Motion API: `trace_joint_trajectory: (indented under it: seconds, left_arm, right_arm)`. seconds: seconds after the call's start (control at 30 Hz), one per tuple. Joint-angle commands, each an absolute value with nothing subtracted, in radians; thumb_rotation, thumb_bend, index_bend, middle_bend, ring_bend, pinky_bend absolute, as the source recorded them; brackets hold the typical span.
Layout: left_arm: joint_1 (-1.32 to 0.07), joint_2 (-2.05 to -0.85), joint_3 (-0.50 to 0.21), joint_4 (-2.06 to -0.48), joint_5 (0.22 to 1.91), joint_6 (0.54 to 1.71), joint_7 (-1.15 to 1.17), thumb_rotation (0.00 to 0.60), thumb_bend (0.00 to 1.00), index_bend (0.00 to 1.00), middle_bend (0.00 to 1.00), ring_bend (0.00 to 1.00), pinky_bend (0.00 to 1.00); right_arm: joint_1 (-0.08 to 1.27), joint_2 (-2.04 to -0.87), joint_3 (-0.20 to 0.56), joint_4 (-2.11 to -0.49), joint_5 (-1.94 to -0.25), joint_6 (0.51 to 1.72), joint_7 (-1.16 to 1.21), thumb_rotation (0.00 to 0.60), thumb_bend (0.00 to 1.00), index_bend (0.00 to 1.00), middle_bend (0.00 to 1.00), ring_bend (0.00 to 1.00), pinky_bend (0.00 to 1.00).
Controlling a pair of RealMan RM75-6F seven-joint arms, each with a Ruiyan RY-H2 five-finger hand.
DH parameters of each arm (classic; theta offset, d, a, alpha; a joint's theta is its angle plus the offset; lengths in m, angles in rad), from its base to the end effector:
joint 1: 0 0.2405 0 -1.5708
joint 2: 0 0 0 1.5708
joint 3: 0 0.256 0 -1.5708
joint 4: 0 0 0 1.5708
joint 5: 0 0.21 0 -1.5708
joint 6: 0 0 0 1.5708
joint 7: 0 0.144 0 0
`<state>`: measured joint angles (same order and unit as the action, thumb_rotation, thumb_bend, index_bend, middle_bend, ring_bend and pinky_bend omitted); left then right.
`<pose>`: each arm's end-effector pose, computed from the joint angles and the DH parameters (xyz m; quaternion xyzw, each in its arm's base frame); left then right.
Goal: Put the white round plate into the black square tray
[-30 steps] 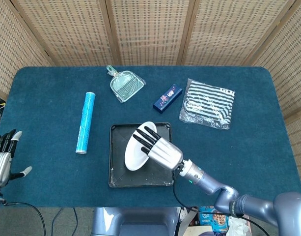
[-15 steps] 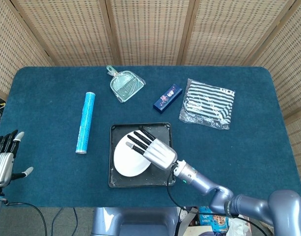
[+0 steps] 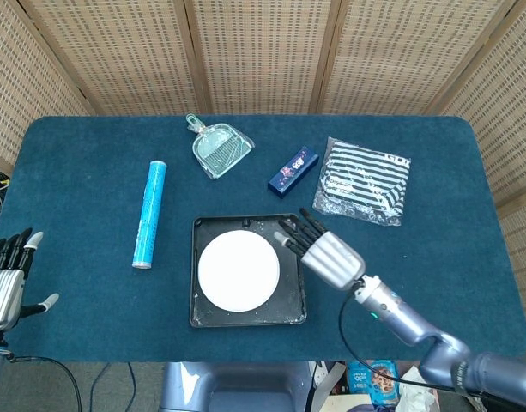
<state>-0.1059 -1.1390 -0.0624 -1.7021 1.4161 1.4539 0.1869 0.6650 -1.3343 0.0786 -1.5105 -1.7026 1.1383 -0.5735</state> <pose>-0.2986 0.1879 0.1459 -0.5973 -0.3852 -0.3514 0.6094 -0.1502 -0.3090 0.0476 0.8264 0.0019 0.3505 0.4408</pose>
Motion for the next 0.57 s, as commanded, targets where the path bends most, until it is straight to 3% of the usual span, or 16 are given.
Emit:
trace_joint_trajectory:
  seconds: [0.03,0.33,0.57]
  left_arm:
    - [-0.099,-1.133,-0.056,-1.709,1.433,1.469,0.179,0.6,0.0,0.0,0.0,0.0,0.0]
    - [-0.074,-1.138,-0.035,-1.709,1.495,1.526,0.185,0.6,0.0,0.0,0.0,0.0,0.0]
    - [-0.066,-1.144,-0.024,-1.712,1.518,1.539,0.2,0.6,0.0,0.0,0.0,0.0,0.0]
  right_arm:
    - [0.564,-1.226,0.035,-1.56,-1.656,1.21,-0.596,0.6,0.0,0.0,0.0,0.0,0.0]
    - [0.328,-1.198,0.027,-1.565,-1.533,1.476,-0.405,0.6,0.0,0.0,0.0,0.0,0.0]
    - [0.235,-1.24,0.027,-1.542,-1.519,1.583,-0.296,0.6,0.0,0.0,0.0,0.0,0.0]
